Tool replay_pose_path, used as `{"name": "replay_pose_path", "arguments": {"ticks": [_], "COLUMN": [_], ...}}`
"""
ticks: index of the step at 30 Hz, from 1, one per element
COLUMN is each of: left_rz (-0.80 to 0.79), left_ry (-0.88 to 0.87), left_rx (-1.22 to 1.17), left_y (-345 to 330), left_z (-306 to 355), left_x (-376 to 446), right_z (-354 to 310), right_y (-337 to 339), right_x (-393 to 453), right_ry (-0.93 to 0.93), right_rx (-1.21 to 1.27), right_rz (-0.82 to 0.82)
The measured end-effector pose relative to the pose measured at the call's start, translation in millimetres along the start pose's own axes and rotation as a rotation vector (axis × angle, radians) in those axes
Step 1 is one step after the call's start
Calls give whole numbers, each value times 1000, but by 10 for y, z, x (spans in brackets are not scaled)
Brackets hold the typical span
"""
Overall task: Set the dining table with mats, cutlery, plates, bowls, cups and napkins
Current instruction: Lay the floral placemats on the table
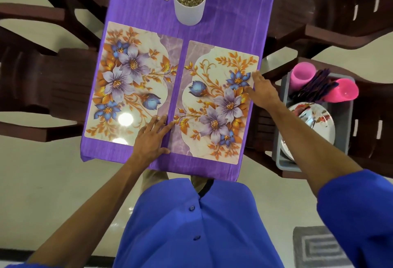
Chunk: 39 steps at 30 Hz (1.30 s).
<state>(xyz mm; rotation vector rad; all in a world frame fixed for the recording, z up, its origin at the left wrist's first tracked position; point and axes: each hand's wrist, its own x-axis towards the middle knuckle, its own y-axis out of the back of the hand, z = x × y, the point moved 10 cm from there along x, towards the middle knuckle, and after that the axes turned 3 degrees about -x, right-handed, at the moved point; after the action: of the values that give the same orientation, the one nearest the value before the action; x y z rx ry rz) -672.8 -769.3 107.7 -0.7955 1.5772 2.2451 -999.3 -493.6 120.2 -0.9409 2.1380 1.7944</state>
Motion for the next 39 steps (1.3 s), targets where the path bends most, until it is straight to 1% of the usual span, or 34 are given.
{"name": "replay_pose_path", "arguments": {"ticks": [4,7,12,14,16,18,23,26,29,32,35,39], "left_rz": [0,3,-14,9,86,163,235,180,111,71,27,-17], "left_ry": [-6,-9,-48,-50,-3,64,219,251,177,148,111,3], "left_rx": [-10,-11,-39,-53,-99,-153,-190,-221,-169,-157,-135,-124], "left_y": [-13,-5,47,150,324,465,581,532,404,332,342,414], "left_z": [-14,-11,18,-25,-214,-574,-1666,-2058,-2244,-2353,-2484,-2640], "left_x": [0,-15,-18,-33,-91,-195,-509,-661,-732,-736,-749,-714], "right_z": [52,-51,-183,-336,-600,-942,-1830,-2320,-2629,-2708,-2757,-2820], "right_y": [-66,-18,18,-26,-114,-250,-682,-947,-1238,-1413,-1470,-1425], "right_x": [19,-75,-190,-261,-340,-413,-598,-758,-885,-969,-1024,-1038], "right_ry": [30,53,5,-1,52,146,321,378,333,267,238,222], "right_rx": [-18,-74,-180,-221,-224,-217,-198,-219,-234,-273,-318,-352], "right_rz": [21,16,55,64,70,54,-22,-69,-149,-171,-176,-169]}}
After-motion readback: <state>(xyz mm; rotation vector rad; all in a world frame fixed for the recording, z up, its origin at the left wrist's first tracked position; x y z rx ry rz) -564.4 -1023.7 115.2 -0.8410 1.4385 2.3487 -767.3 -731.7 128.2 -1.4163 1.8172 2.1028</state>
